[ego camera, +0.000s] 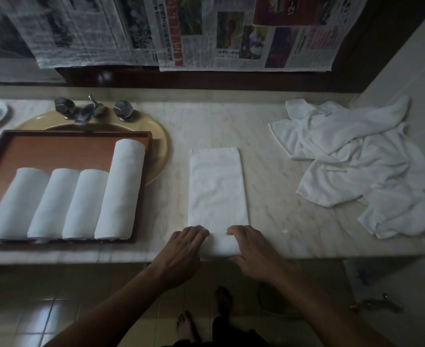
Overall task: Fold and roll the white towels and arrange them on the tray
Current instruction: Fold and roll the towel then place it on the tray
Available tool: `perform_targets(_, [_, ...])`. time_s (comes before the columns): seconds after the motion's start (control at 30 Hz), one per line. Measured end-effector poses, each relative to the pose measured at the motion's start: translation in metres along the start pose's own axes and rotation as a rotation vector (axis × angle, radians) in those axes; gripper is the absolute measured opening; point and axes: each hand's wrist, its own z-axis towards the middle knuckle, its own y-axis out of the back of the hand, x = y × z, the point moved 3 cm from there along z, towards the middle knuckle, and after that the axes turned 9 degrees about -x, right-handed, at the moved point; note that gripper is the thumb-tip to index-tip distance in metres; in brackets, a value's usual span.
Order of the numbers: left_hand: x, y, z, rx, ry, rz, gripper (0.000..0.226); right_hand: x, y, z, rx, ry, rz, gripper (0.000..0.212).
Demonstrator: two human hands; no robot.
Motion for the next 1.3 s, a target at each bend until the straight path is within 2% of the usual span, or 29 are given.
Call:
perform_targets(0.13, [0.0,0.011,0.004,-0.009,0.005,-0.032,0.052,0.001,0.002,0.001,-0.054,0.051,0.022,0.056])
perform_targets(0.27, [0.005,0.014,0.009,0.007,0.024,-0.054,0.055,0.002,-0.006,-0.004,-0.112,0.023,-0.166,0.066])
perform_targets(0.4, [0.01,0.016,0.019,0.01,0.068,-0.074,0.058,0.022,-0.018,-0.019,-0.227,0.056,-0.201,0.069])
perform_targets(0.53, [0.011,0.019,0.027,0.035,0.13,-0.087,0.065,0.023,-0.024,-0.017,-0.226,0.034,-0.223,0.082])
perform_targets(0.6, [0.007,0.02,0.026,-0.014,0.14,-0.03,0.07,0.02,-0.023,-0.011,-0.217,0.039,-0.227,0.084])
perform_targets(0.73, [-0.016,0.012,0.014,-0.12,0.134,0.122,0.08,0.015,-0.021,0.005,-0.16,0.029,-0.265,0.085])
perform_targets(0.83, [-0.024,-0.004,0.01,-0.068,0.114,0.225,0.095,0.015,-0.014,0.019,-0.123,0.018,-0.29,0.088])
perform_targets(0.93, [-0.013,-0.008,0.022,-0.034,0.153,0.219,0.102,0.014,-0.004,0.037,-0.084,0.031,-0.311,0.089])
perform_targets(1.13, [-0.001,0.008,0.051,-0.003,0.173,0.131,0.082,0.01,0.016,0.064,0.074,0.034,-0.315,0.075])
perform_targets(1.3, [-0.007,0.014,0.037,0.102,0.151,0.068,0.071,0.01,0.018,0.051,0.234,0.024,-0.237,0.067])
